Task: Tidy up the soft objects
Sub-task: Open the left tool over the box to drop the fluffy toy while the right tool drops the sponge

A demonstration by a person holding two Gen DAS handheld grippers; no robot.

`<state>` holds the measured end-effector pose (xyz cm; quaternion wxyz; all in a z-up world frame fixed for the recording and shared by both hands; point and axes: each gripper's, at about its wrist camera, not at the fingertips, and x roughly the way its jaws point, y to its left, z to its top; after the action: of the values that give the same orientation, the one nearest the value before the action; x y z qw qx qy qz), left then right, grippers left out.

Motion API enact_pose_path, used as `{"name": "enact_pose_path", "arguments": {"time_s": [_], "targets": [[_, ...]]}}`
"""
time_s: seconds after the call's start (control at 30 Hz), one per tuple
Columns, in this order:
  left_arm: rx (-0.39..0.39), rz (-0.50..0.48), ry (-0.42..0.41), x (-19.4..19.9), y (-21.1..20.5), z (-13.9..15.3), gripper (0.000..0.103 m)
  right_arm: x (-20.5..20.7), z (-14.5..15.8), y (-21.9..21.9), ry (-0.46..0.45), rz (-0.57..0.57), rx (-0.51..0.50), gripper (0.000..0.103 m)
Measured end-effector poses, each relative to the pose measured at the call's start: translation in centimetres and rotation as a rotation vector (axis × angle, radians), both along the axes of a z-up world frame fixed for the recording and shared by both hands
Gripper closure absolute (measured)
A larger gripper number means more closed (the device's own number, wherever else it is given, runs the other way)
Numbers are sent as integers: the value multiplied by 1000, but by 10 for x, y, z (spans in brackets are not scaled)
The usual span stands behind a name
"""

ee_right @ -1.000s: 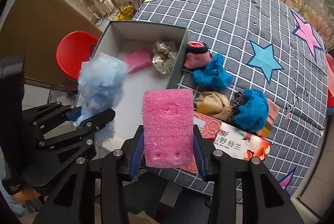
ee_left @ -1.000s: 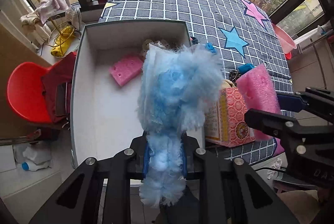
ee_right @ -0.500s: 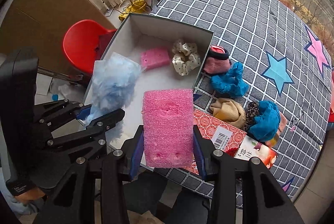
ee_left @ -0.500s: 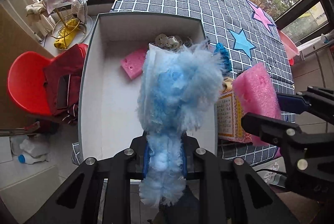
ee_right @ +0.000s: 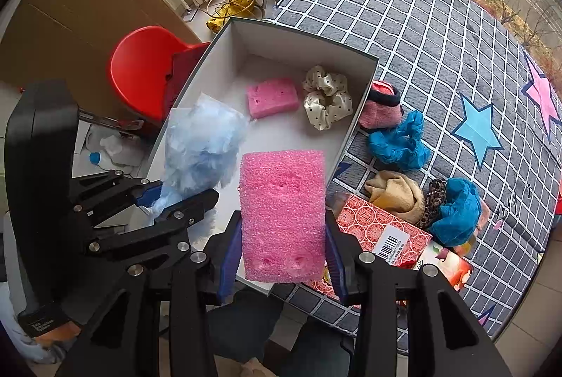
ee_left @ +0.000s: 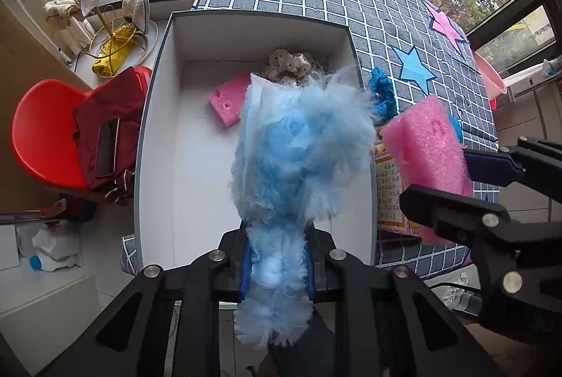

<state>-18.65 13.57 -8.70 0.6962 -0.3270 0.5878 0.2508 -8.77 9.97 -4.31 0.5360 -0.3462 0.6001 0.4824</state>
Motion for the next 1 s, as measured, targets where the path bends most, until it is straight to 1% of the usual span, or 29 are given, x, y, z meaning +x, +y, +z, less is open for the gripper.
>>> {"name": "enact_pose_path", "arguments": {"time_s": [0.4,0.6,0.8,0.93,0.97,1.0], "targets": [[-17,0,15,0,1,-8,78,-2,-9,8,27,-4,-10,59],[-40,1,23,0,0,-16,78,-4,-13,13,32,-1,-7,59],[-41,4,32,0,2,-24,78,1,-19,15,38,-23,-13,59],[-42,8,38,0,3,-27,78,0,-27,18,39,-18,-31,59],[-40,8,39,0,2,-28,77,-1,-27,19,38,-15,-33,59],[-42,8,41,0,2,-28,73,-2,-29,20,36,-10,-35,59]]}}
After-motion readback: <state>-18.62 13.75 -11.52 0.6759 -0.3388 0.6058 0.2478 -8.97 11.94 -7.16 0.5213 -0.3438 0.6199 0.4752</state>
